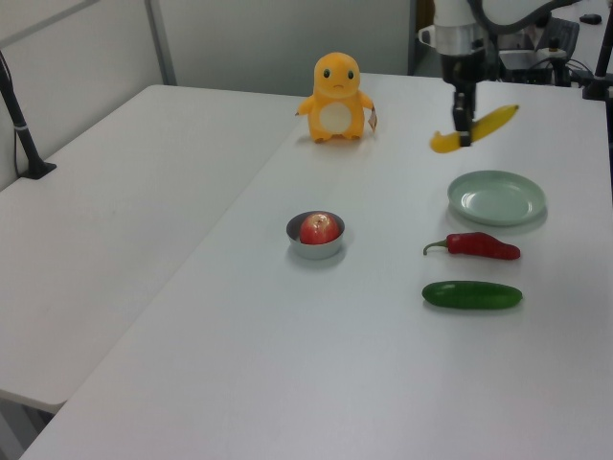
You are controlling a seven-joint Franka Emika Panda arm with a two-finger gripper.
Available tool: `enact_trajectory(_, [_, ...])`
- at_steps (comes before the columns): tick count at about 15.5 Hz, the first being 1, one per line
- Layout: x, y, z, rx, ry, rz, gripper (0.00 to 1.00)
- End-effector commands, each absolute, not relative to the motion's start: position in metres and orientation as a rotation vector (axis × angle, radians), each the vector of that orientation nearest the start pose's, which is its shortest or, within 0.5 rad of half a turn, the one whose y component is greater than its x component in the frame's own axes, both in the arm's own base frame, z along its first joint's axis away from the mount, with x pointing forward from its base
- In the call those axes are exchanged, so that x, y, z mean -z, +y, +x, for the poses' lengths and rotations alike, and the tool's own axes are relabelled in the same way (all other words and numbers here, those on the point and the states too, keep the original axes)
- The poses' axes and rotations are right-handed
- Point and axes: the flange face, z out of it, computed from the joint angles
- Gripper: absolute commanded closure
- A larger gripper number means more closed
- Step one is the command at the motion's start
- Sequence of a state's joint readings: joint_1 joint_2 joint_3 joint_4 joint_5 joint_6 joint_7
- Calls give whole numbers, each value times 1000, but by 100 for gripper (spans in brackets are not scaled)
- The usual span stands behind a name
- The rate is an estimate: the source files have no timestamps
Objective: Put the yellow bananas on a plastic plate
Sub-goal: 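Lift the banana and carry it over the pale green plate, then lower the banana onto the plate and open the gripper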
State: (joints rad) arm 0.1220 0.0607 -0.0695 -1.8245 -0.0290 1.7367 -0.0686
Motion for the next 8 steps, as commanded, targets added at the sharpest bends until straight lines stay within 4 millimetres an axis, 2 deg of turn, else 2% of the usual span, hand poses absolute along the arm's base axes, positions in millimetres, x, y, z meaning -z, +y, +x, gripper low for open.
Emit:
enact_trajectory(1, [-466, 14, 529, -383, -271, -3108, 90])
enact_trajectory(5, [-445, 1, 521, -444, -262, -3095, 90])
enact_trajectory(8, [-414, 0, 512, -458, -265, -3097, 90])
